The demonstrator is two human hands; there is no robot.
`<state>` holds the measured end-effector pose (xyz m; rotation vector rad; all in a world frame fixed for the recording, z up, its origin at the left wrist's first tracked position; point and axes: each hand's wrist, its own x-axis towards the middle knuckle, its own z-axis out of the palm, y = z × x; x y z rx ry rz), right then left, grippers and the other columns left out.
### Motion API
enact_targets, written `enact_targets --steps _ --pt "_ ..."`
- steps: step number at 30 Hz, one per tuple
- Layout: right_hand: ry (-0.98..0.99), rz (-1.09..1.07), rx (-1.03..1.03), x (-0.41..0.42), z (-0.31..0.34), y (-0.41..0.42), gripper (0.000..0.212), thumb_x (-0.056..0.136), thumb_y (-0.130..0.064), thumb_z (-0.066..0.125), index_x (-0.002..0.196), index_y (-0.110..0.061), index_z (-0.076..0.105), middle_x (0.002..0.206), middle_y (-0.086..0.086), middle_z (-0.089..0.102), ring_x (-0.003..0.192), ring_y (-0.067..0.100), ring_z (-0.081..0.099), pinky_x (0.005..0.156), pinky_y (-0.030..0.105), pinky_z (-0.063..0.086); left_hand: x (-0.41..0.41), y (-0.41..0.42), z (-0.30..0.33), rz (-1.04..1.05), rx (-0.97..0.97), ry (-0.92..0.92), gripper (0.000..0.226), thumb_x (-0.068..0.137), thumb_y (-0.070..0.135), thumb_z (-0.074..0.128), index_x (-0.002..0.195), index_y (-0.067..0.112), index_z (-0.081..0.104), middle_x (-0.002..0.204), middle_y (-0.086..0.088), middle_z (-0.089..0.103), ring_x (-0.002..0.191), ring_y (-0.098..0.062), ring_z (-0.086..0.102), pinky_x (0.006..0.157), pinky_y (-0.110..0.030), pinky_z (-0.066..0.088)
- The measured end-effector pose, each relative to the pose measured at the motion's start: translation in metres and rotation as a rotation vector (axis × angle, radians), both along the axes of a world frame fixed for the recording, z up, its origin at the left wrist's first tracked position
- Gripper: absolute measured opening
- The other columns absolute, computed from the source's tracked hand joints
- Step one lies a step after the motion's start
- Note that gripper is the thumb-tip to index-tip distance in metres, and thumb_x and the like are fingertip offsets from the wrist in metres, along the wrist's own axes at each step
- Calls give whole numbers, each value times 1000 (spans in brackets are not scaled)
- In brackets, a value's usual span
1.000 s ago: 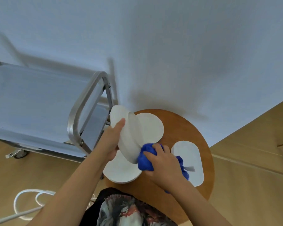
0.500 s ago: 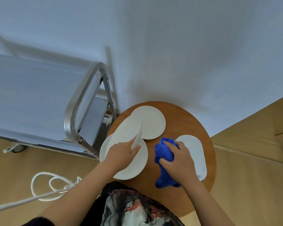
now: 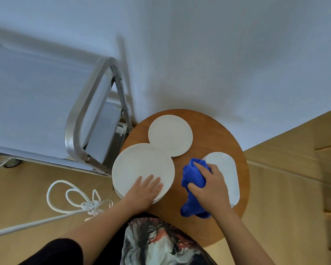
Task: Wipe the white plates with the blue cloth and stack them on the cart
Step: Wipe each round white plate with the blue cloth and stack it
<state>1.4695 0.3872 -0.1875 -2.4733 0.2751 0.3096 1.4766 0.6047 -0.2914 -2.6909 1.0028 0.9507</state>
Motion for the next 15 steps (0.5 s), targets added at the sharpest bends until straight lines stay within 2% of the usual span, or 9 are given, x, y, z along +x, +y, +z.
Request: enact_targets --steps 5,8,11,13,15 --pt "22 -14 41 5 -5 6 61 77 -31 64 136 -30 48 130 -6 42 114 16 44 92 28 37 -2 0 -12 -23 42 87 64 102 41 26 152 15 -6 160 -8 -13 146 -32 -11 115 -52 0" --pt "17 -14 40 10 -8 10 60 78 -27 66 135 -30 49 130 -6 43 113 15 44 90 26 36 -2 -1 -20 -27 63 118 67 102 44 26 151 15 -9 159 -8 -17 145 -33 -15 115 -53 -3" --pt "25 -11 50 14 -11 15 60 77 -31 64 135 -29 49 129 -5 44 113 16 45 90 26 36 -2 2 -25 -35 39 128 69 100 49 25 152 16 -7 159 -7 -15 145 -31 -14 115 -53 -5" --pt "44 -28 73 18 -11 18 65 71 -39 57 135 -28 49 127 -6 45 112 16 46 90 26 39 4 6 -22 4 -51 124 70 97 57 25 152 18 8 161 -5 1 147 -28 -2 116 -49 1" --pt "48 -54 94 24 -11 21 65 70 -40 56 134 -28 50 125 -5 46 111 16 47 93 29 42 21 10 -14 179 -232 49 64 95 59 32 146 22 32 154 -2 30 142 -24 22 114 -43 14"
